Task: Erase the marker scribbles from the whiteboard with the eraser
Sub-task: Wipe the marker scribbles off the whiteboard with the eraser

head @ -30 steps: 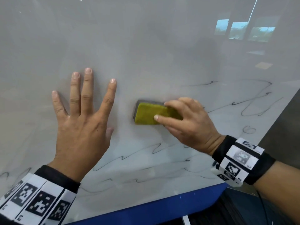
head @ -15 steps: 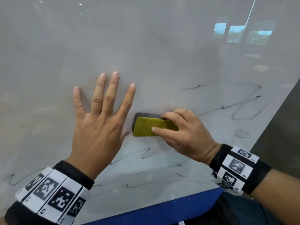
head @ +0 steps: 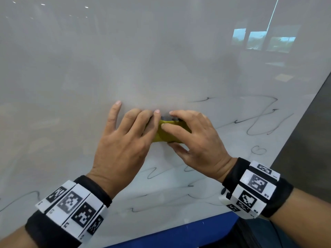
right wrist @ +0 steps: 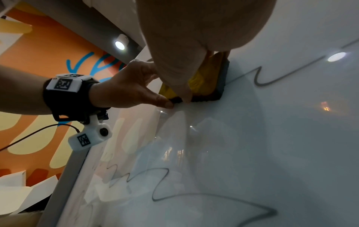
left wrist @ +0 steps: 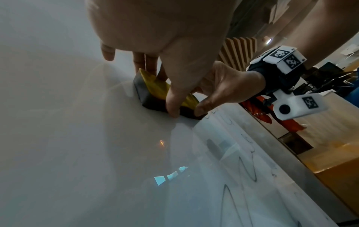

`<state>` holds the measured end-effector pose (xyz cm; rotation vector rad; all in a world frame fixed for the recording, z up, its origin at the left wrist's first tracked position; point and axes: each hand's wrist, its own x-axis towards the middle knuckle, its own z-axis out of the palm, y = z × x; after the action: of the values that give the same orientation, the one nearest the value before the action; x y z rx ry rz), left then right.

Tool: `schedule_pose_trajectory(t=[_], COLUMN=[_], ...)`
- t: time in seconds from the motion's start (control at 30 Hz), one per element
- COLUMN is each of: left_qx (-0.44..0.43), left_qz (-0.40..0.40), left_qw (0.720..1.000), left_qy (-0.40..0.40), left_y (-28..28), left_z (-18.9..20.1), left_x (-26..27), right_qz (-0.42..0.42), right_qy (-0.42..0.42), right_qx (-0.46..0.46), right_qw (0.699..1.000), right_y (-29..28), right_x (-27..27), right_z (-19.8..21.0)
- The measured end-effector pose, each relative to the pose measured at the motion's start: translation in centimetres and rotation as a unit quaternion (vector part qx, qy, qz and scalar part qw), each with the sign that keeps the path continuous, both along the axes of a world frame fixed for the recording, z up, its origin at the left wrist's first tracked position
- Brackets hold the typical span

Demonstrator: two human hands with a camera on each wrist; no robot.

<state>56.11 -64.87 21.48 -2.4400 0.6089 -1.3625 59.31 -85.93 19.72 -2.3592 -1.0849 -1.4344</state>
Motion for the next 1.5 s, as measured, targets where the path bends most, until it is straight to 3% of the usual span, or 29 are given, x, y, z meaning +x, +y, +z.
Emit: schedule_pose_trajectory(t=[0.23, 0.4, 0.6, 0.67, 0.73, 0.83, 0.97, 1.07, 1.2, 1.3, 1.5], left_qx=[-0.009, -0.026, -0.047, -0.041, -0.036, -0.037, -0.038, -0.039, -0.039, -0.041, -0.04], left_qz=[-0.002, 0.038, 0.121, 0.13, 0.138, 0.144, 0.141, 0.139, 0.138, 0.137, 0.141], left_qw=[1.0, 0.999, 0.989, 0.988, 0.987, 0.987, 0.987, 0.988, 0.988, 0.988, 0.987], left_qy=[-0.022, 0.025, 0.066, 0.068, 0.07, 0.067, 0.064, 0.063, 0.06, 0.06, 0.061], left_y=[-0.6, -0.3, 2.0, 2.1, 2.2, 2.4, 2.3, 2.2, 2.3, 2.3, 2.3], left_z=[-0.5, 0.4, 0.8, 0.6, 0.6, 0.6, 0.5, 0.5, 0.5, 0.4, 0.3], left_x=[0.2, -0.4, -0.4, -0.3, -0.3, -0.2, 0.1, 0.2, 0.2, 0.2, 0.3], right_qz=[-0.01, 0.007, -0.036, -0.041, -0.032, -0.022, -0.038, -0.044, -0.01, 0.012, -0.002], right_qy=[-0.041, -0.062, -0.059, -0.053, -0.036, -0.031, -0.043, -0.035, -0.018, -0.024, -0.04], right_qx=[-0.018, -0.02, 0.137, 0.107, 0.019, -0.034, 0.082, 0.137, 0.009, -0.054, 0.079], right_qw=[0.999, 0.998, 0.988, 0.992, 0.999, 0.999, 0.995, 0.989, 1.0, 0.998, 0.996], right_y=[-1.5, -1.6, -3.6, -3.2, -3.0, -3.9, -5.3, -5.1, -3.7, -4.4, -5.5], right_x=[0.7, 1.3, 1.4, 1.2, 1.1, 1.4, 2.0, 2.0, 1.8, 2.2, 2.7], right_z=[-0.6, -0.4, 0.6, -0.9, -2.4, -1.8, 1.3, 1.1, -3.3, -2.9, 1.0])
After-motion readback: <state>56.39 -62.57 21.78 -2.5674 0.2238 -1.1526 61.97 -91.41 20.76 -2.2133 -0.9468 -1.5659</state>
